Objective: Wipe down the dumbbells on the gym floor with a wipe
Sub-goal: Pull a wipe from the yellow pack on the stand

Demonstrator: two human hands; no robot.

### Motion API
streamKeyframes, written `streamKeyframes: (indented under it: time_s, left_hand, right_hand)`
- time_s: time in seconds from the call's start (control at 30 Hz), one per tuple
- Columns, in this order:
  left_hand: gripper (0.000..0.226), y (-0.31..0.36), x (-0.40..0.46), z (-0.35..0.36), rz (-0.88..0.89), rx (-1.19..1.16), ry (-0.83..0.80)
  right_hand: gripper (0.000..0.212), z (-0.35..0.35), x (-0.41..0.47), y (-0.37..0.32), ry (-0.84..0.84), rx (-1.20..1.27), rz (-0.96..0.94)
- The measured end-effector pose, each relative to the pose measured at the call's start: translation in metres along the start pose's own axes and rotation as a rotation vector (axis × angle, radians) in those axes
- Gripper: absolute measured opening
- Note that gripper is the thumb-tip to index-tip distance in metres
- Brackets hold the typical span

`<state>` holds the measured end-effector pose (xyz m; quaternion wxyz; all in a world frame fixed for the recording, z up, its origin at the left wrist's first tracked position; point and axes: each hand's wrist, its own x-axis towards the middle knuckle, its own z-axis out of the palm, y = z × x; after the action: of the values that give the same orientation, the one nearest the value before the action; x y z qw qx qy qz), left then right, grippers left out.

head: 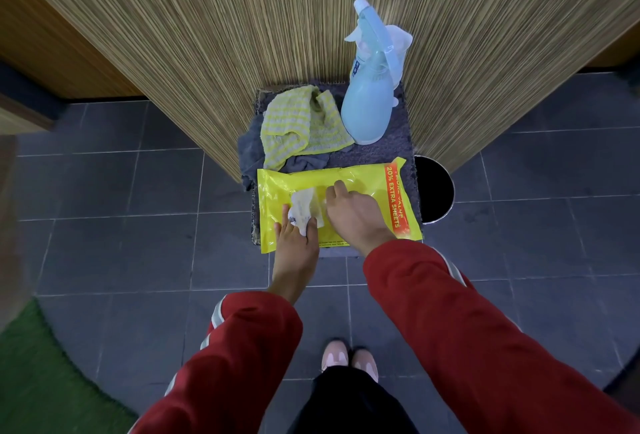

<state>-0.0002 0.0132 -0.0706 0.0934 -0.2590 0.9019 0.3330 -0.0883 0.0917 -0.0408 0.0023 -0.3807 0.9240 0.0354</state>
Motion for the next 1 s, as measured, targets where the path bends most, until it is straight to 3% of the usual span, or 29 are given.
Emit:
streamKeyframes:
  time_s: [0.1, 0.23, 0.33, 0.43, 0.53, 0.7, 0.9, 1.0]
  left_hand:
    - [0.032, -0.002, 0.000, -0.003, -0.032, -0.112, -0.098]
    - [0.036, 0.002, 0.000, -0.009, -0.099, -0.110, -0.066]
    - [0.039, 0.005, -0.003, -0.009, -0.160, -0.183, -0.061]
    - [0.043, 0.004, -0.004, -0.009, -0.082, -0.291, -0.029]
    - [0.057, 0.005, -0.004, -0.013, 0.002, -0.242, -0.088]
    - [0.075, 0.000, -0.003, -0.012, 0.035, -0.147, -0.090]
    - [0.075, -0.004, -0.002, -0.009, 0.059, -0.115, -0.069]
    - [0.068, -0.003, -0.001, -0.007, 0.057, -0.116, -0.075]
  right_hand:
    - [0.029, 0.004, -0.001, -0.001, 0.037, 0.084, 0.017]
    - [0.014, 0.002, -0.006, -0.004, 0.096, 0.158, 0.056]
    - [0.030, 0.006, -0.008, -0.003, 0.064, 0.167, 0.054]
    - [0.029, 0.005, -0.008, 0.002, -0.015, 0.198, 0.028]
    - [0.033, 0.000, -0.010, 0.002, 0.001, 0.318, 0.080]
    - [0.009, -0.004, -0.009, 0.001, 0.074, 0.580, 0.143]
    - [0.015, -0.024, -0.006, 0.005, 0.238, 1.056, 0.480]
    - [0.010, -0.021, -0.009, 0.002, 0.171, 1.166, 0.420]
